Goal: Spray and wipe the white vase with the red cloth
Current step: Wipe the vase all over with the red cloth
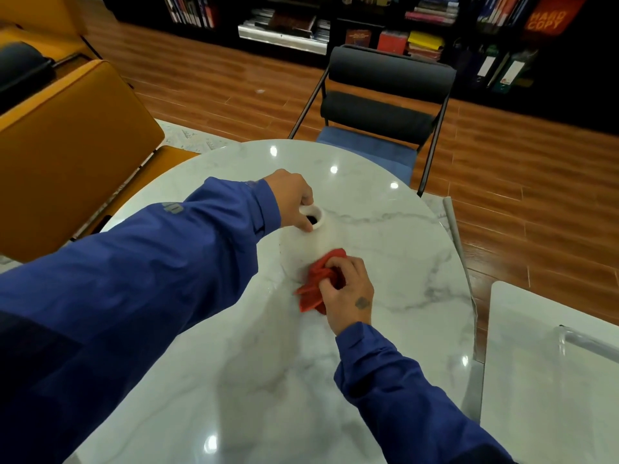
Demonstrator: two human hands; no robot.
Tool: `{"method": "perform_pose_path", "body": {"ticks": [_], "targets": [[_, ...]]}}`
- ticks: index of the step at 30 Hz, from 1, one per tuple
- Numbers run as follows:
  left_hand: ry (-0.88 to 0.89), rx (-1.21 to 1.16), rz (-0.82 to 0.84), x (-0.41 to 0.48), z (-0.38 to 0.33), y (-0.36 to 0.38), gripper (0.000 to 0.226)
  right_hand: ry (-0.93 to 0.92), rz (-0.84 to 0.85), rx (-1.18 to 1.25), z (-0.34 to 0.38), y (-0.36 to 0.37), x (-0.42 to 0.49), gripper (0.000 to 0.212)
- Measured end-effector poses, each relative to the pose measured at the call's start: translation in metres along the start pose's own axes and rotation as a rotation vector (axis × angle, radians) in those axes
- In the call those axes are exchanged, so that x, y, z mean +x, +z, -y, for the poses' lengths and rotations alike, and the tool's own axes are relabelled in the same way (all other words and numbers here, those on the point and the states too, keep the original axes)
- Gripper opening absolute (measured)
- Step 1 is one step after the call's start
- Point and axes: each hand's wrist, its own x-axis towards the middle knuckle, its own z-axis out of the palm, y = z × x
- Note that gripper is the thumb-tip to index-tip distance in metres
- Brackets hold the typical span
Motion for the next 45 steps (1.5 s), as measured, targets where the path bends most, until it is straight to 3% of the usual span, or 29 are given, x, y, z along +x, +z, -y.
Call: {"method": "perform_pose_path", "body": {"ticks": [3,7,10,16,19,23,26,30,33,36,41,45], "targets": [[0.005,0.009,0.005,0.001,-0.001,-0.001,0.052,0.123,0.089,-0.083,-0.015,0.0,-0.005,0.033],[-0.001,0.018,0.016,0.001,-0.001,0.0,0.052,0.18,0.139,-0.276,-0.021,-0.007,0.021,0.015],[-0.003,0.015,0.016,0.001,0.0,0.0,0.052,0.261,0.214,-0.454,-0.018,-0.014,0.046,0.024],[-0.005,-0.005,0.015,0.001,0.0,0.0,0.053,0.587,0.166,0.163,0.001,-0.001,0.013,0.018],[-0.004,-0.009,0.024,0.001,0.001,-0.002,0.052,0.638,0.206,0.257,0.003,0.006,-0.012,0.022],[0.004,-0.006,0.024,0.004,0.0,-0.002,0.053,0.484,0.37,0.029,0.0,0.011,-0.023,0.024],[0.004,0.003,0.024,0.004,0.0,0.001,0.054,0.362,0.379,-0.105,0.003,0.015,-0.031,0.022],[0.004,0.016,0.028,0.005,0.001,-0.001,0.055,0.452,0.31,0.015,0.022,0.035,-0.037,0.027],[0.029,0.046,0.04,0.005,0.001,-0.005,0.053,0.451,0.193,-0.002,0.029,0.043,-0.034,0.02],[0.062,0.114,0.056,0.004,0.001,-0.007,0.053,0.278,0.057,-0.273,0.035,0.042,-0.03,0.021],[0.098,0.144,0.081,0.008,0.002,-0.012,0.058,0.08,-0.106,0.012,0.066,0.046,-0.029,0.047],[0.142,0.156,0.056,0.01,0.005,-0.009,0.055,-0.092,-0.303,-0.169,0.074,0.051,-0.02,0.027]]}}
